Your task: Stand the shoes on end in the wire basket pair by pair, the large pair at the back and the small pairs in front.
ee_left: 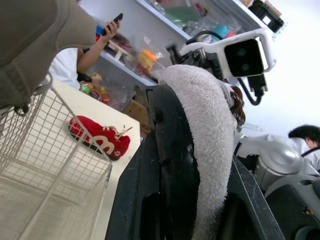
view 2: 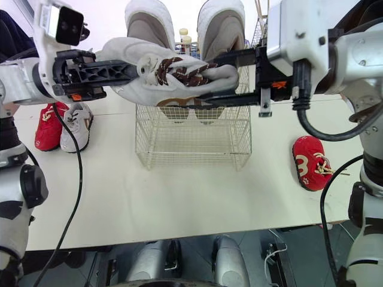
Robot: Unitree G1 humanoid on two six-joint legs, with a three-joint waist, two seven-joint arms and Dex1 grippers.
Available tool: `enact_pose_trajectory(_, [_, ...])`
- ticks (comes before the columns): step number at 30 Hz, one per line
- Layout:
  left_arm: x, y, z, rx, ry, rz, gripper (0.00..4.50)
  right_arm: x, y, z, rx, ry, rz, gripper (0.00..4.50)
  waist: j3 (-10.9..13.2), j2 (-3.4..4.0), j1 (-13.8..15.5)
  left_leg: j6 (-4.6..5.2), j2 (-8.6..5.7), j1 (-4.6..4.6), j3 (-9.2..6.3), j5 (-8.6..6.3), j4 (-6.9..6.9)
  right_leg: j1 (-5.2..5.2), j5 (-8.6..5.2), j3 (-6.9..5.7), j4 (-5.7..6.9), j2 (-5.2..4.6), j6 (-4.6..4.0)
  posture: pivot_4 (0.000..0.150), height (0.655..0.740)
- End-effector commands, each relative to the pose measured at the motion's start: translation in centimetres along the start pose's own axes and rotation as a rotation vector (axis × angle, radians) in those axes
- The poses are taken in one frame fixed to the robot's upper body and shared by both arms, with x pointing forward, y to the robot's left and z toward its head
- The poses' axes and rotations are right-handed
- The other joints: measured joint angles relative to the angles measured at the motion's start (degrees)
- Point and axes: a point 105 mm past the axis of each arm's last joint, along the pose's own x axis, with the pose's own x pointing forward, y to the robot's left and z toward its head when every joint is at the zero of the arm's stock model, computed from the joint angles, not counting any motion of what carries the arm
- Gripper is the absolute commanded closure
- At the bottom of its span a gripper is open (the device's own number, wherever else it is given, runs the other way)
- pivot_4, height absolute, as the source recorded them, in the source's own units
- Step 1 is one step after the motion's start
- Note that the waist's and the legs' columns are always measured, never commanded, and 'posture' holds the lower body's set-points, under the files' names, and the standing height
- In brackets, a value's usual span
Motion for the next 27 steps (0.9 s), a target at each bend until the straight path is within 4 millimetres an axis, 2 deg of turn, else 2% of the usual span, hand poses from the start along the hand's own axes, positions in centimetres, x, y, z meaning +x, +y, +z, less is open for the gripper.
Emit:
enact_pose_trajectory(1, [-0.5,-0.7,0.9,0.024,-0.074,-0.023,4.15,-1.7,-0.6,1.3,0.017,-0.001,-0.054,0.69,0.0,0.00,0.0,0.00,0.00,0.00,0.00,0.00,0.00,0.00,0.00,0.01,0.00,-0.01,0.00,0.150,0.7400])
enact_pose_trajectory(2, [-0.6,-0.6,1.0,0.018,-0.095,-0.019,4.15,-2.2,-0.8,1.5,0.043,-0.001,-0.075,0.24,0.0,0.00,-0.1,0.00,0.00,0.00,0.00,0.00,0.00,0.00,0.00,0.02,0.00,-0.02,0.00,0.150,0.7400])
enact_pose_trajectory(3, [-0.9,-0.7,1.1,0.017,-0.122,-0.018,4.15,-2.8,-1.0,1.7,0.084,-0.005,-0.097,0.05,0.0,0.00,-0.1,0.00,0.00,0.00,0.00,0.00,0.00,0.00,0.00,0.02,0.00,-0.02,0.00,0.150,0.7400])
enact_pose_trajectory(7, [-1.5,-0.7,1.5,0.027,-0.234,-0.008,4.15,-5.8,-2.2,2.3,0.300,-0.122,-0.249,0.05,0.0,-0.03,-0.1,0.00,0.02,0.02,-0.02,0.00,0.00,0.00,0.01,0.04,0.02,-0.04,-0.02,0.150,0.7400])
enact_pose_trajectory(9, [-1.6,-0.7,1.6,0.035,-0.292,-0.008,4.15,-7.2,-2.7,1.2,0.432,-0.183,-0.353,0.05,0.0,-0.07,0.0,0.00,0.01,0.04,-0.01,0.00,0.00,0.01,0.02,0.04,0.03,-0.07,-0.03,0.150,0.7400])
enact_pose_trajectory(11, [-1.4,-0.7,1.8,0.043,-0.342,-0.010,4.15,-7.7,-2.6,0.1,0.523,-0.236,-0.422,0.05,-0.1,-0.30,0.1,0.00,0.01,0.08,-0.05,0.00,0.01,0.09,0.02,0.02,0.02,-0.09,-0.03,0.150,0.7400])
enact_pose_trajectory(15, [-0.5,-0.9,2.4,0.059,-0.448,-0.044,4.15,-6.4,-1.6,-2.3,0.701,-0.382,-0.507,0.05,-0.1,-0.35,0.3,0.02,0.00,0.18,-0.02,0.00,0.08,0.20,0.06,0.04,0.08,-0.11,-0.04,0.150,0.7400])
enact_pose_trajectory(18, [0.4,-0.7,2.9,0.054,-0.507,-0.064,4.15,-4.7,-1.0,-3.2,0.801,-0.480,-0.530,0.05,-0.1,-0.32,0.2,0.03,0.00,0.21,0.04,0.01,0.11,0.14,0.07,0.12,0.21,-0.11,-0.04,0.150,0.7400])
enact_pose_trajectory(22, [1.4,-0.5,2.9,0.034,-0.535,-0.090,4.15,-2.3,-0.8,-2.7,0.877,-0.585,-0.485,0.05,-0.1,-0.31,0.0,0.04,0.00,0.25,0.11,0.02,0.11,0.12,0.06,0.17,0.26,-0.07,-0.03,0.150,0.7400])
enact_pose_trajectory(27, [2.2,-0.1,2.9,0.011,-0.544,-0.098,4.15,-0.6,-1.8,-1.4,0.877,-0.669,-0.455,0.05,-0.1,-0.31,-0.1,0.05,0.00,0.27,0.15,0.02,0.11,0.11,0.06,0.21,0.27,-0.05,-0.03,0.150,0.7400])
